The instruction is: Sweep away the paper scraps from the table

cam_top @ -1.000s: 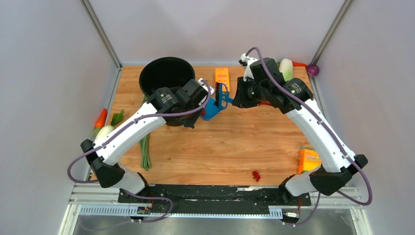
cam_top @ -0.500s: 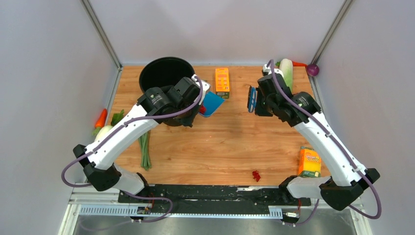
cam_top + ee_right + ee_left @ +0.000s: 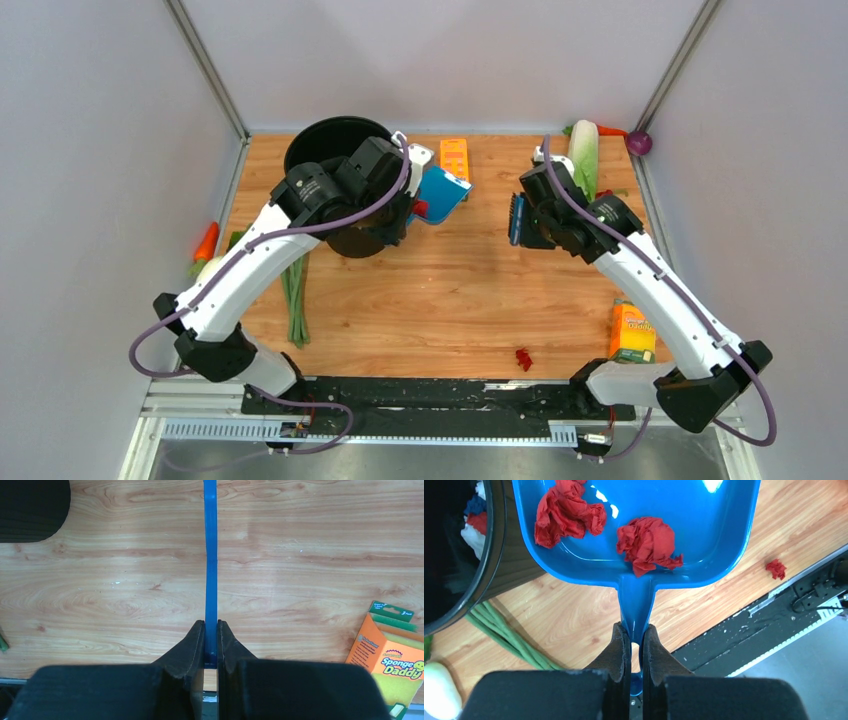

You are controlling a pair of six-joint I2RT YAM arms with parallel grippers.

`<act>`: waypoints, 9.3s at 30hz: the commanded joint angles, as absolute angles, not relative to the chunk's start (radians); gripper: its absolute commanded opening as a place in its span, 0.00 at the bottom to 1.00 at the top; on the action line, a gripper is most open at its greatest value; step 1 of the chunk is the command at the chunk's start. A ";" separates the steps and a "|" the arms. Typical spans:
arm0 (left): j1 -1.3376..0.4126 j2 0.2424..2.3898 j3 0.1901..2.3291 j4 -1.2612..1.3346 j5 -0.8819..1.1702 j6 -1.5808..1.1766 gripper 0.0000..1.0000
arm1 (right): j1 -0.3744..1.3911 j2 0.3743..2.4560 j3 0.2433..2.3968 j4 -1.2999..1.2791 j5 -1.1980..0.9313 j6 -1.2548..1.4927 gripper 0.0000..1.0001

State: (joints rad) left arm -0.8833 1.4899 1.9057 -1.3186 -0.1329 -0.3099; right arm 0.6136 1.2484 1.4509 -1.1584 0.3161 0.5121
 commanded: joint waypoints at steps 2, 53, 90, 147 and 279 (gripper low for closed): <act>-0.887 1.540 1.997 -1.339 -0.110 -0.334 0.00 | 0.611 1.227 1.437 -1.124 0.287 0.538 0.00; -0.330 1.368 1.585 -0.617 0.590 -0.774 0.00 | 0.611 1.115 1.246 -0.994 0.127 0.584 0.00; -0.135 1.227 1.075 0.482 0.779 -1.529 0.00 | 0.611 1.109 1.275 -1.028 0.172 0.534 0.00; -1.063 1.227 1.392 -1.126 0.234 -0.282 0.00 | 0.611 0.982 1.591 -1.408 0.542 1.236 0.00; -1.077 1.693 1.414 -1.209 -0.202 -0.184 0.00 | 0.434 1.471 1.556 -1.411 0.185 0.423 0.00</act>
